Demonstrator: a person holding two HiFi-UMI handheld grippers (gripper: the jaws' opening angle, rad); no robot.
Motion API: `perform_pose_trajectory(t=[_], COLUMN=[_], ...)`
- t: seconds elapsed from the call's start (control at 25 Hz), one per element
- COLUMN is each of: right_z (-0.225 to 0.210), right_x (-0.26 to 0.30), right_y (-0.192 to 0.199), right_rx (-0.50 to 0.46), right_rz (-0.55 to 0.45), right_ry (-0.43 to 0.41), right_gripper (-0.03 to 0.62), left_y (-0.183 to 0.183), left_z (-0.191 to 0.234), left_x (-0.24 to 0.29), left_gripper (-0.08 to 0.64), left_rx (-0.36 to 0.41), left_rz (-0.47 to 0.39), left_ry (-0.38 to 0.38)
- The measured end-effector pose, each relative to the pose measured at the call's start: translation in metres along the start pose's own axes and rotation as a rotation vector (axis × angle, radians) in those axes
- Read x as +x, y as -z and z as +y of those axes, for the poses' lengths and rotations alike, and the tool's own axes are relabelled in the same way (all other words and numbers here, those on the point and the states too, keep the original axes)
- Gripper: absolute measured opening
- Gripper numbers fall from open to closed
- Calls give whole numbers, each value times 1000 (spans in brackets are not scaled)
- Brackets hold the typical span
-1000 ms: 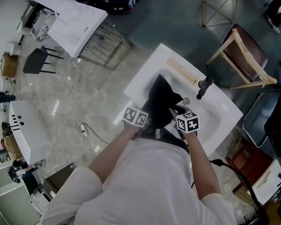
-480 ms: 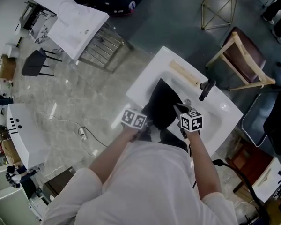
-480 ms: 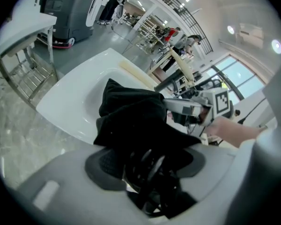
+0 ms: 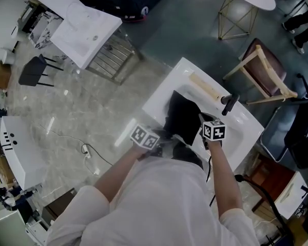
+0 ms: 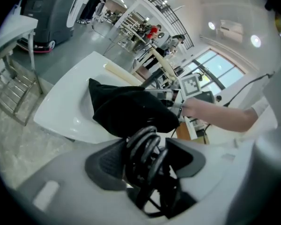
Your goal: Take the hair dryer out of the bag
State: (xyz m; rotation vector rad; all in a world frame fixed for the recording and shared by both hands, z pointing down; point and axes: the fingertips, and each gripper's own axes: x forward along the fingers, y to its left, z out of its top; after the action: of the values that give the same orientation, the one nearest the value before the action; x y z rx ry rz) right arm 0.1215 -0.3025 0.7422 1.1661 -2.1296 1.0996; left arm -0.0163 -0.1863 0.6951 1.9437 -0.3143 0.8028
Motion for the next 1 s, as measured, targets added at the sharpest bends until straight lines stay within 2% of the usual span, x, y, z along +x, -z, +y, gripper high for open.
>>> perform_pose_trajectory(t=[0.28,0.56,0.84,1.0], right_z=[-4,19,25,24], right_x=[13,23,15,13], right_y=[-4,2,-6,-14], right_rx=[-3,-23,3,38], right_rz=[43,87,65,29], right_ry=[70,93,198,261], right_gripper=[12,12,12,12], left_y=[2,10,24,29], left_z=[4,6,12,11], left_x=[-33,-76,-99,-105], left_gripper=[258,258,258,258], left_rx=[27,63,91,126], left_rz=[-28,-54,-30,0], left_ry=[42,56,94,150])
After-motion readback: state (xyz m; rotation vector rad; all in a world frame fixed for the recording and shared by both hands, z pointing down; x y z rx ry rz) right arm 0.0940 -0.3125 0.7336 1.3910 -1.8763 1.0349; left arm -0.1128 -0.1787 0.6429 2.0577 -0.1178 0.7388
